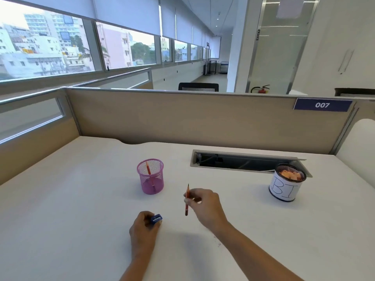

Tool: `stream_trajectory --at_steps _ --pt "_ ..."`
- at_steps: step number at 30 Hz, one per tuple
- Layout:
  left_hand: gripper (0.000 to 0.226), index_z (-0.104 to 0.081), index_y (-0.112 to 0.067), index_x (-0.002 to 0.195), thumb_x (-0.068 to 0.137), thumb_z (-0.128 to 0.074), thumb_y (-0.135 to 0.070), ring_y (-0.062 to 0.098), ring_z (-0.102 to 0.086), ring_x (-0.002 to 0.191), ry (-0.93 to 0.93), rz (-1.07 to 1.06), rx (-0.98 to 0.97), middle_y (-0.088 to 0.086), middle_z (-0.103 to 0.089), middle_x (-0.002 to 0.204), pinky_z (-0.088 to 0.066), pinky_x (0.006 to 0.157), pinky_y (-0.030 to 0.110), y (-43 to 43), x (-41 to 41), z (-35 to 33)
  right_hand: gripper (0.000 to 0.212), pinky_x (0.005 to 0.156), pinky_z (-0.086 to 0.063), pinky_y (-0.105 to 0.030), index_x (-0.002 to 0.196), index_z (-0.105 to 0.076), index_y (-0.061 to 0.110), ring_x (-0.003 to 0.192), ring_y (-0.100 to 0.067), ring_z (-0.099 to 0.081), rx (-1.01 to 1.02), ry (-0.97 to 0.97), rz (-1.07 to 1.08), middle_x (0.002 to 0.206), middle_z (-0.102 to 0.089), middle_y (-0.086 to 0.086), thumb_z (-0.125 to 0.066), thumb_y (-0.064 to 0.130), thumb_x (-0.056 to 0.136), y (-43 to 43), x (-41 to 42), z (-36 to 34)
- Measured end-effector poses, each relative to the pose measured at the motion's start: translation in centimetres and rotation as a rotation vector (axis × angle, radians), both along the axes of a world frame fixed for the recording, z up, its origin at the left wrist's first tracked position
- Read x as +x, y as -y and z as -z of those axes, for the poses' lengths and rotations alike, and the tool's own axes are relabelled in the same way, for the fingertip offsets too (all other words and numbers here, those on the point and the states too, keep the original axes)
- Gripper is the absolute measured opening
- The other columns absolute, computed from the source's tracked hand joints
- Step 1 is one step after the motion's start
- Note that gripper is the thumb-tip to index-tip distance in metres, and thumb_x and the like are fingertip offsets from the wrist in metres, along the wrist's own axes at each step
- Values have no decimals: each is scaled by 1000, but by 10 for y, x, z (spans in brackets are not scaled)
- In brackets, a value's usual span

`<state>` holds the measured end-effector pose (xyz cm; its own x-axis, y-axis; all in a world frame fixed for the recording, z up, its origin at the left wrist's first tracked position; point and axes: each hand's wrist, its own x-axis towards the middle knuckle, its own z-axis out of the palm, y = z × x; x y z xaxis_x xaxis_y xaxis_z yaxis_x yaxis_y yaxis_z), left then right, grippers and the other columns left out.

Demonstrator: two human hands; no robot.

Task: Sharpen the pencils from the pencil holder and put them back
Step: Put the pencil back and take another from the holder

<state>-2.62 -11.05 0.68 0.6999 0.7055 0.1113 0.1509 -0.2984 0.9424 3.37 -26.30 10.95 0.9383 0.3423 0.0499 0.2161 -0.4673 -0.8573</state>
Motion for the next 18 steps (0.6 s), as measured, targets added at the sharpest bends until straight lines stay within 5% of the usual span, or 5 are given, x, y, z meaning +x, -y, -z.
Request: stream_trajectory --at_steps 5,7,11,16,18 --pt "32 -53 -20 70 69 -67 8 25 -59 73 1 -12 -34 0 -62 72 -45 65 19 -5 11 5 23 85 -46 -20 107 -70 5 95 -20 -66 66 112 -26 106 -72 -10 -63 13 87 -59 35 -25" --pt "35 -51 -23 68 70 -67 8 24 -58 74 -6 -15 -39 -1 -61 71 -44 66 23 -4 13 5 22 88 -51 -26 106 -70 5 96 -23 -67 77 146 -23 105 -73 -11 -64 13 87 -80 51 -30" --pt "41 -49 -28 67 70 -68 9 19 -58 72 -8 -26 -7 -7 -60 71 -42 63 7 -5 15 7 20 86 -51 -31 104 -71 8 96 -25 -67 18 193 10 103 -73 -10 -64 15 86 -120 83 -30" --pt "45 -47 -33 67 68 -71 6 -4 -59 68 -13 -23 26 -12 -59 70 -38 64 -2 -7 16 8 20 73 -46 -29 103 -67 8 97 -30 -64 -261 203 -8 105 -70 -12 -62 13 84 -152 110 -20" --pt "44 -45 -34 67 69 -72 2 2 -59 67 -34 -12 26 -13 -58 70 -38 66 -1 -7 16 8 21 74 -46 -30 103 -67 8 98 -31 -63 -374 203 -29 106 -68 -12 -62 14 83 -161 118 -16"
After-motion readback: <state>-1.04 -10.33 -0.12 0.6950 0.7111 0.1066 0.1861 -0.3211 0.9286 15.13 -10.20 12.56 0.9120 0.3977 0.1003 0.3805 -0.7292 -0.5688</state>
